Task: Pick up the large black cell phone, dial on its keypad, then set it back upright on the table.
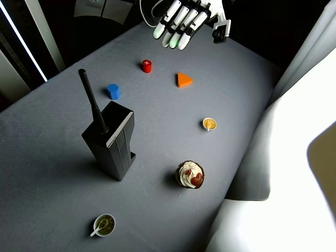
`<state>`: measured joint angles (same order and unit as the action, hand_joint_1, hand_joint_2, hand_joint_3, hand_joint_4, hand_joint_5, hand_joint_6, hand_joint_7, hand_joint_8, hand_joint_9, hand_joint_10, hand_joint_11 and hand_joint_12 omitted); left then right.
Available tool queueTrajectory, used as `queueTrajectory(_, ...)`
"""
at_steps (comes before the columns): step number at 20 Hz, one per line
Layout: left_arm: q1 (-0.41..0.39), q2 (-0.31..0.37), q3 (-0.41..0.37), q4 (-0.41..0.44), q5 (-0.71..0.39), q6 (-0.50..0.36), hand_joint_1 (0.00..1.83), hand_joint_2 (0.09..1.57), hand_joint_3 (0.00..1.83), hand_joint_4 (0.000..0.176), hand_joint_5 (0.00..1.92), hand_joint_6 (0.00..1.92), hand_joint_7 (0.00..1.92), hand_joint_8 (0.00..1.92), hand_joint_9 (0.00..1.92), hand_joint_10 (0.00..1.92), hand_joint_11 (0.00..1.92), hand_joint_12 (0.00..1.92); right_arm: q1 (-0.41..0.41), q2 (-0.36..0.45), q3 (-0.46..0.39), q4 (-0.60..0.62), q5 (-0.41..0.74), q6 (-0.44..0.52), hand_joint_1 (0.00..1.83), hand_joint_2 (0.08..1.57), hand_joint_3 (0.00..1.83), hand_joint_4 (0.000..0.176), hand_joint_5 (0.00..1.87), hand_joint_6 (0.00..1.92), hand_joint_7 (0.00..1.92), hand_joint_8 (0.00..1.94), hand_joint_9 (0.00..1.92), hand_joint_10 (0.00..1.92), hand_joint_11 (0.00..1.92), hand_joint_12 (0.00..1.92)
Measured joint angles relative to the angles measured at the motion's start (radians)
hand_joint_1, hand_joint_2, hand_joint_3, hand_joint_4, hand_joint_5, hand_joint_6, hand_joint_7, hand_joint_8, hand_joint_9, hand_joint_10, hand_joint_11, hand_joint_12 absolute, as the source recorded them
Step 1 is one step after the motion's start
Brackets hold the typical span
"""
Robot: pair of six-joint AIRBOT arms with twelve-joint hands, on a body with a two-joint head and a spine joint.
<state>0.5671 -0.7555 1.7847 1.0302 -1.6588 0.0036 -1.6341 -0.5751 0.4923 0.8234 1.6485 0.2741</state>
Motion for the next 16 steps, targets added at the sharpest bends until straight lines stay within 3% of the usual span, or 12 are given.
queueTrajectory(3, 0.000, 0.000, 0.000, 0.005, 0.001, 0.011, 0.00, 1.14, 0.00, 0.003, 0.11, 0.00, 0.09, 0.00, 0.07, 0.00, 0.00, 0.11, 0.006, 0.006, 0.008, 0.002, -0.005, -0.021, 0.06, 1.04, 0.00, 0.009, 0.00, 0.00, 0.00, 0.00, 0.01, 0.00, 0.00, 0.23)
queueTrajectory(5, 0.000, 0.000, 0.000, 0.006, 0.001, 0.012, 0.00, 1.14, 0.00, 0.007, 0.12, 0.00, 0.06, 0.00, 0.04, 0.00, 0.00, 0.01, 0.008, 0.011, 0.023, 0.031, -0.004, -0.024, 0.08, 1.02, 0.00, 0.000, 0.00, 0.00, 0.00, 0.00, 0.01, 0.00, 0.00, 0.25)
queueTrajectory(8, 0.000, 0.000, 0.000, 0.009, 0.001, 0.014, 0.00, 1.13, 0.00, 0.006, 0.12, 0.01, 0.08, 0.01, 0.06, 0.01, 0.00, 0.00, 0.031, 0.012, 0.034, 0.061, -0.005, -0.051, 0.10, 1.01, 0.00, 0.000, 0.00, 0.00, 0.00, 0.00, 0.00, 0.00, 0.00, 0.17)
queueTrajectory(9, -0.004, 0.000, 0.000, 0.013, 0.001, 0.014, 0.00, 1.14, 0.00, 0.000, 0.13, 0.01, 0.08, 0.01, 0.06, 0.01, 0.01, 0.00, 0.035, 0.011, 0.041, 0.060, -0.005, -0.074, 0.08, 1.02, 0.00, 0.000, 0.00, 0.00, 0.00, 0.00, 0.00, 0.00, 0.00, 0.17)
queueTrajectory(11, -0.005, 0.000, 0.000, 0.013, 0.000, 0.014, 0.00, 1.13, 0.00, 0.000, 0.13, 0.01, 0.08, 0.01, 0.07, 0.01, 0.01, 0.00, 0.055, -0.012, 0.077, 0.056, -0.003, -0.140, 0.07, 1.01, 0.00, 0.000, 0.02, 0.00, 0.03, 0.00, 0.03, 0.00, 0.00, 0.27)
queueTrajectory(14, -0.010, 0.000, -0.007, 0.022, 0.007, 0.015, 0.00, 1.11, 0.00, 0.000, 0.11, 0.00, 0.08, 0.01, 0.07, 0.01, 0.04, 0.02, 0.108, -0.051, 0.127, 0.061, -0.025, -0.247, 0.09, 1.01, 0.00, 0.000, 0.00, 0.00, 0.00, 0.00, 0.02, 0.00, 0.00, 0.26)
queueTrajectory(16, -0.011, 0.000, -0.020, 0.027, 0.012, 0.016, 0.00, 1.10, 0.00, 0.000, 0.12, 0.01, 0.09, 0.01, 0.08, 0.01, 0.05, 0.03, 0.138, -0.073, 0.147, -0.006, -0.073, -0.308, 0.12, 1.00, 0.00, 0.000, 0.01, 0.00, 0.03, 0.00, 0.03, 0.00, 0.00, 0.28)
